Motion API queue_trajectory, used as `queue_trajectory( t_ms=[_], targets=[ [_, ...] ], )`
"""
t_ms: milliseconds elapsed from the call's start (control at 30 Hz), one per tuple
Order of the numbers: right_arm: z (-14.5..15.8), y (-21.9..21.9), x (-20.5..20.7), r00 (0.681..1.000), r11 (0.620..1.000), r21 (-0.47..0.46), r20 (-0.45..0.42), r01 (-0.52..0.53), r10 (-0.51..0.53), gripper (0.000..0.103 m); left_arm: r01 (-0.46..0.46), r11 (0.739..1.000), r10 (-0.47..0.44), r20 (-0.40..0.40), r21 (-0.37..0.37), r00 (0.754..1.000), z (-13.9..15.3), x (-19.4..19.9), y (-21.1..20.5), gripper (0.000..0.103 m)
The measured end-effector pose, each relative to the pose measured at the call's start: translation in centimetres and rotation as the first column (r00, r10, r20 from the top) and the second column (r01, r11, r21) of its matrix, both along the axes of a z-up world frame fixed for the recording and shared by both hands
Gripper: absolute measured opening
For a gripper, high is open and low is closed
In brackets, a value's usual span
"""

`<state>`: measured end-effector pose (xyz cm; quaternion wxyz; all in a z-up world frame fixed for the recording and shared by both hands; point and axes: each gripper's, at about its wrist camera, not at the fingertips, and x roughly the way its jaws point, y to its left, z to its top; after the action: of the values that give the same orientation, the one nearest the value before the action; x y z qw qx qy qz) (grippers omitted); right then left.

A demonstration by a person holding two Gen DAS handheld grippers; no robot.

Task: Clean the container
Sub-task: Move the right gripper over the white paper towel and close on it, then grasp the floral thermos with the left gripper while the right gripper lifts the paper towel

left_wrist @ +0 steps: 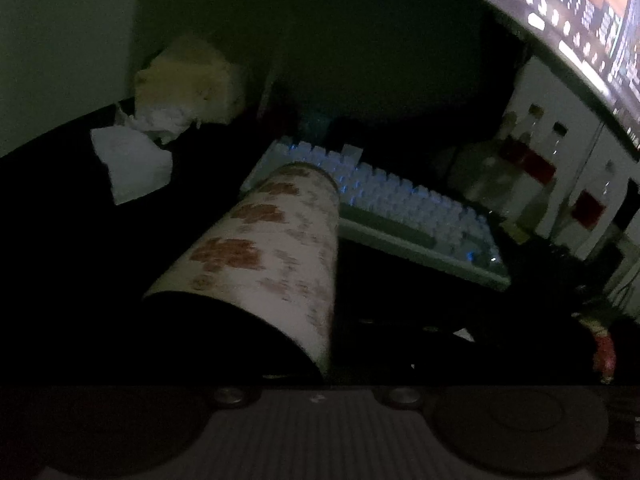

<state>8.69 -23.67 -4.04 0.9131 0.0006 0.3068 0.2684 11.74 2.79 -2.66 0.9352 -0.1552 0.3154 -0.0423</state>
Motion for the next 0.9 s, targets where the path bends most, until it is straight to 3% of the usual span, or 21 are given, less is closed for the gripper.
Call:
queue_trajectory(
  t_ms=[133,333,400,500,533,567,600,633,667,833,900],
  targets=[
    [0.9,-0.2,-0.5,1.000,1.000,0.022,0.030,-0.007,0.007,0.002,0.058,0.998,-0.058,0.003,-0.037,0.998,0.2,-0.8,1.6,0.006],
    [0.8,0.3,-0.5,1.000,1.000,0.012,0.006,-0.029,0.029,0.003,0.159,0.985,-0.158,0.020,-0.071,0.987,0.3,-2.3,3.6,0.006],
    [0.6,0.4,-0.4,0.999,0.999,0.013,-0.008,-0.034,0.034,0.004,0.233,0.971,-0.231,0.048,-0.056,0.972,0.2,-3.0,3.9,0.006],
    [0.6,0.4,-0.2,0.999,0.999,0.003,-0.023,-0.034,0.034,0.005,0.364,0.931,-0.360,0.075,-0.040,0.930,-0.1,-3.7,4.4,0.006],
    [0.7,0.4,-0.2,0.999,0.999,-0.001,-0.026,-0.033,0.033,0.010,0.406,0.913,-0.402,0.082,-0.038,0.912,-0.2,-3.9,4.6,0.006],
    [0.7,0.4,-0.1,0.999,0.999,-0.008,-0.031,-0.033,0.033,0.032,0.432,0.901,-0.428,0.081,-0.045,0.900,-0.3,-3.9,4.8,0.006],
    [0.7,0.4,0.1,0.998,0.999,-0.021,-0.041,-0.037,0.036,0.046,0.454,0.889,-0.450,0.078,-0.055,0.890,-0.5,-3.9,4.9,0.006],
    [0.8,0.5,0.3,0.998,0.999,-0.031,-0.046,-0.040,0.038,0.071,0.464,0.885,-0.460,0.075,-0.046,0.885,-0.5,-4.0,4.8,0.006],
    [0.9,0.7,0.5,0.998,0.998,-0.038,-0.046,-0.042,0.041,0.088,0.469,0.882,-0.466,0.073,-0.031,0.882,-0.5,-4.2,4.6,0.006],
    [0.7,2.8,1.7,0.990,0.982,-0.144,-0.084,-0.120,0.109,0.089,0.476,0.879,-0.476,0.059,0.025,0.877,-0.6,-5.0,3.1,0.007],
    [0.1,3.7,1.8,0.986,0.970,-0.188,-0.099,-0.152,0.135,0.080,0.464,0.885,-0.465,0.069,0.034,0.883,-0.8,-5.5,2.9,0.008]
  ],
)
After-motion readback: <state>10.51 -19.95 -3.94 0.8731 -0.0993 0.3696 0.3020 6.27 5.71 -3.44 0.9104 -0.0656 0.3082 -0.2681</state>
